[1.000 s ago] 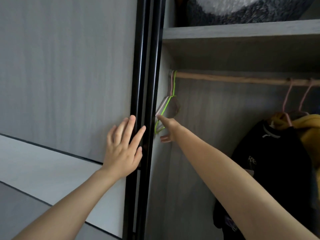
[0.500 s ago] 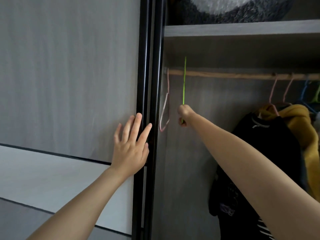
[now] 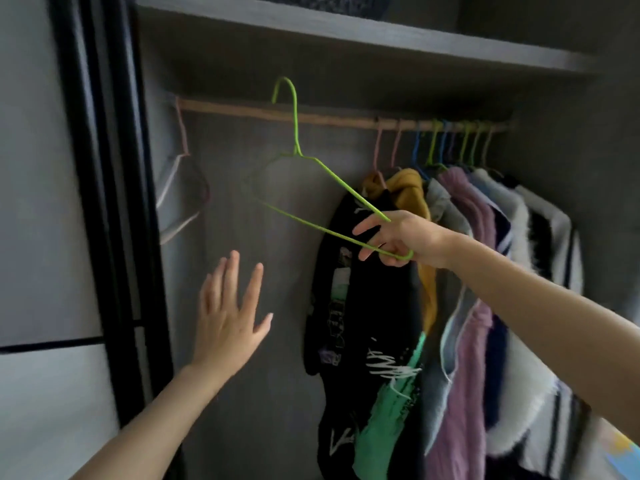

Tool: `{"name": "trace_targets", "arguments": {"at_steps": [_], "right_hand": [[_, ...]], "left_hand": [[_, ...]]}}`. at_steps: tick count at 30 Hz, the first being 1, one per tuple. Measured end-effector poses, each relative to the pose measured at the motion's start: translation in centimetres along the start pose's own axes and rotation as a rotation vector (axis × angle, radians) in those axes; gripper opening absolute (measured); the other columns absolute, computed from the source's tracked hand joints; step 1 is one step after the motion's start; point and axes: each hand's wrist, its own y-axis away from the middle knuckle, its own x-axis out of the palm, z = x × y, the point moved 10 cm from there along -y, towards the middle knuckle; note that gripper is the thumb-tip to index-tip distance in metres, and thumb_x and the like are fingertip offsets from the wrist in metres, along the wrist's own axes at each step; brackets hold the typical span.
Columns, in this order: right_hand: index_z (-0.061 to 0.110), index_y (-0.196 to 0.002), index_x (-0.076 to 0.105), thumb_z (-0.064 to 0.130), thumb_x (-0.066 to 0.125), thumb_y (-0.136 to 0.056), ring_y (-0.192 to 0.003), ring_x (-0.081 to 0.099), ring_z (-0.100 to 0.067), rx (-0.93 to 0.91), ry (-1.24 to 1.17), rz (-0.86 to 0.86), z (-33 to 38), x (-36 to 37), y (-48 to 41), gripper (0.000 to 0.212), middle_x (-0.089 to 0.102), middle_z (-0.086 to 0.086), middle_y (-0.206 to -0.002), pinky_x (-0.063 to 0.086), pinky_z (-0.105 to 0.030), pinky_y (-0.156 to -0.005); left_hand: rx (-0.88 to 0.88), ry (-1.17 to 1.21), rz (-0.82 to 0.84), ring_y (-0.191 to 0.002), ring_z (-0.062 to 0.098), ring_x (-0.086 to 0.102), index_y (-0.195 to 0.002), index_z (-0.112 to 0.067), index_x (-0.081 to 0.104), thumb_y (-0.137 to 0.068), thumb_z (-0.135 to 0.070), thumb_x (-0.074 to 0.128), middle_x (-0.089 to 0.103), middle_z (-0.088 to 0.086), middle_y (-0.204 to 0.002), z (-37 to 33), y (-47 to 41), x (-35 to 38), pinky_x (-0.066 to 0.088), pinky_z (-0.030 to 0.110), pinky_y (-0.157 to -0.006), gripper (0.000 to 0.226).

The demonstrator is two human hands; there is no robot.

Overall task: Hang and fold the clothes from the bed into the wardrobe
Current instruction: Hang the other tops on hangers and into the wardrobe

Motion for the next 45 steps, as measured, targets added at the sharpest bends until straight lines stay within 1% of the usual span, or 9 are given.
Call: {"name": "trace_targets", "arguments": {"at_steps": [6,9,13,17,21,26,29,40,45], "right_hand": [[0.014,-0.076,0.072,-0.008,0.043,-0.081,-0.043,0.054,-0.018,0.067,-0.066,0.001,-7.6,-9.6,13.9,0.037,0.072,-0.014,-0.081,0.031,-0.017,-0.04],[0.016,-0.08,0.075,0.008,0.052,-0.062,-0.048,0.061,-0.02,0.152,-0.056,0.018,-11.7,-13.8,22.0,0.03,0.073,-0.01,-0.087,0.034,-0.017,-0.043],[0.024,-0.088,0.077,0.007,0.061,-0.073,-0.052,0.062,-0.011,0.301,-0.051,-0.011,-16.9,-18.7,36.1,0.028,0.074,0.002,-0.084,0.037,-0.014,-0.047],[0.021,-0.088,0.078,0.023,0.075,-0.069,-0.055,0.064,-0.012,0.475,-0.171,-0.241,-21.2,-23.7,52.5,0.019,0.072,-0.009,-0.09,0.044,-0.019,-0.049],[0.024,-0.084,0.078,0.012,0.064,-0.069,-0.059,0.065,-0.014,0.69,-0.143,-0.499,-24.2,-26.3,66.5,0.024,0.074,0.001,-0.088,0.042,-0.022,-0.05],[0.013,-0.074,0.073,-0.005,0.053,-0.083,-0.046,0.056,-0.013,0.994,0.001,-1.063,-26.8,-27.6,84.2,0.028,0.072,-0.007,-0.071,0.044,-0.02,-0.045],[0.008,-0.077,0.07,-0.011,0.048,-0.084,-0.042,0.054,-0.01,1.056,0.005,-1.227,-26.1,-24.4,92.4,0.03,0.067,-0.005,-0.06,0.046,-0.021,-0.042],[0.005,-0.081,0.067,-0.008,0.047,-0.085,-0.033,0.048,-0.008,1.287,-0.116,-1.721,-25.7,-12.7,107.8,0.025,0.059,-0.009,-0.061,0.037,-0.014,-0.037],[0.011,-0.076,0.065,-0.007,0.051,-0.085,-0.033,0.049,-0.005,1.398,-0.139,-1.755,-30.2,-14.7,110.1,0.025,0.06,-0.007,-0.066,0.038,-0.016,-0.039]], "left_hand": [[-0.015,0.219,0.028,-0.124,0.058,0.027,-0.137,-0.01,0.029,-0.053,-0.035,0.089,0.025,0.043,-0.136,-10.6,-3.8,2.4,0.027,0.071,-0.095,0.106],[-0.038,0.423,-0.027,-0.125,0.063,0.024,-0.136,-0.011,0.029,-0.058,-0.017,0.088,0.022,0.046,-0.137,-17.0,-6.0,1.6,0.02,0.072,-0.098,0.099],[0.116,0.61,-0.007,-0.127,0.055,0.029,-0.141,-0.012,0.026,-0.072,-0.02,0.075,0.026,0.036,-0.142,-29.5,-7.1,-0.1,0.009,0.061,-0.109,0.085],[0.3,0.882,0.065,-0.101,0.04,0.045,-0.14,-0.008,0.031,-0.075,-0.034,0.047,0.049,0.029,-0.121,-45.4,-6.9,-4.5,0.038,0.059,-0.082,0.071],[0.447,1.086,0.231,-0.077,0.037,0.046,-0.137,-0.006,0.034,-0.058,-0.043,0.078,0.05,0.027,-0.09,-58.9,-4.0,-9.5,0.042,0.051,-0.06,0.098],[0.706,1.233,0.57,-0.064,0.035,0.048,-0.131,-0.006,0.039,-0.057,-0.081,0.048,0.046,0.019,-0.078,-73.5,2.6,-16.0,0.041,0.042,-0.049,0.106],[0.883,1.31,0.652,-0.061,0.034,0.055,-0.126,-0.008,0.043,-0.065,-0.091,0.016,0.05,0.017,-0.077,-80.5,6.9,-21.4,0.044,0.041,-0.047,0.107],[1.325,1.583,0.823,-0.065,0.021,0.055,-0.135,-0.014,0.037,-0.049,-0.08,0.045,0.056,0.004,-0.081,-94.8,18.5,-32.9,0.037,0.026,-0.054,0.109],[1.351,1.598,0.807,-0.098,0.022,0.051,-0.148,-0.02,0.021,-0.047,-0.077,0.044,0.049,0.0,-0.106,-100.4,19.2,-32.0,0.03,0.031,-0.075,0.119]]}}
